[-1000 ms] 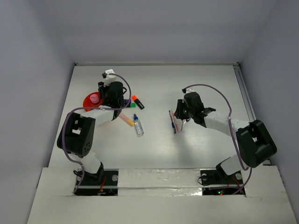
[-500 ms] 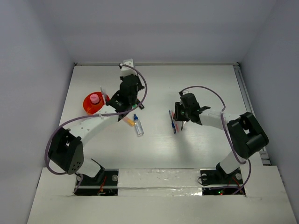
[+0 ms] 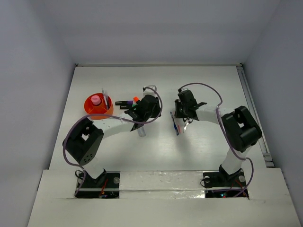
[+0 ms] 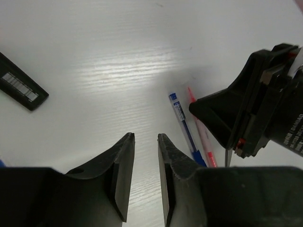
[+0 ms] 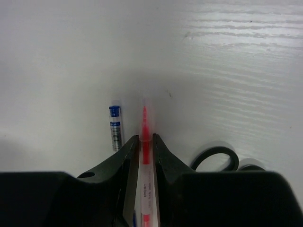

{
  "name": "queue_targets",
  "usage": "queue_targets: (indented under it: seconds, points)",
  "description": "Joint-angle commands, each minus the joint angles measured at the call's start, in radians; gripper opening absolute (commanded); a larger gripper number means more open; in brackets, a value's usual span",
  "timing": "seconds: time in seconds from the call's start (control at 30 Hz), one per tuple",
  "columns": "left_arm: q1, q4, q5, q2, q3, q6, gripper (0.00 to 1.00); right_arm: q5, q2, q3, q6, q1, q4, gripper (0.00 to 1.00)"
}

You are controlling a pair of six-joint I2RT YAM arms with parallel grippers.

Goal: Sort the stationery into containers
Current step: Pick up the pen from the center of the board.

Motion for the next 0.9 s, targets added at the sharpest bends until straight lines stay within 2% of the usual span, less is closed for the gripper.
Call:
queue_targets:
  seconds: [0.0,0.07,0.17,0.27,0.3,0.33,0.4,0.47,0.6,0.87]
  points:
    - [-0.006,0.019,0.071,0.037,0.036,-0.039,0.23,0.081,0.026,0.042,-0.025,-0.005,-0.042,0.23]
    - [-0.006,0.013,0.071,0.062,0.050,-0.045,0.25,0.104,0.043,0.056,-0.031,-0.005,-0.067,0.23]
    - [-0.024,0.029,0.082,0.099,0.050,-0.064,0.25,0.144,0.057,0.079,-0.039,-0.005,-0.094,0.29]
    - [-0.046,0.017,0.076,0.134,0.074,-0.071,0.31,0.177,0.083,0.114,-0.047,-0.005,-0.123,0.33]
    - [-0.046,0.017,0.073,0.149,0.078,-0.074,0.32,0.182,0.091,0.123,-0.053,-0.005,-0.129,0.31]
    - [-0.055,0.029,0.071,0.156,0.075,-0.079,0.35,0.184,0.100,0.140,-0.059,-0.005,-0.136,0.25]
    - [-0.055,0.045,0.086,0.172,0.076,-0.087,0.42,0.187,0.117,0.152,-0.059,-0.005,-0.154,0.07]
    - [-0.064,0.043,0.088,0.189,0.096,-0.087,0.46,0.188,0.114,0.152,-0.059,-0.005,-0.145,0.00]
    - [-0.064,0.042,0.070,0.241,0.125,-0.085,0.46,0.194,0.079,0.149,-0.051,-0.005,-0.125,0.00]
    - [-0.082,0.007,0.019,0.324,0.223,-0.062,0.46,0.288,-0.183,0.050,-0.022,-0.005,-0.054,0.00]
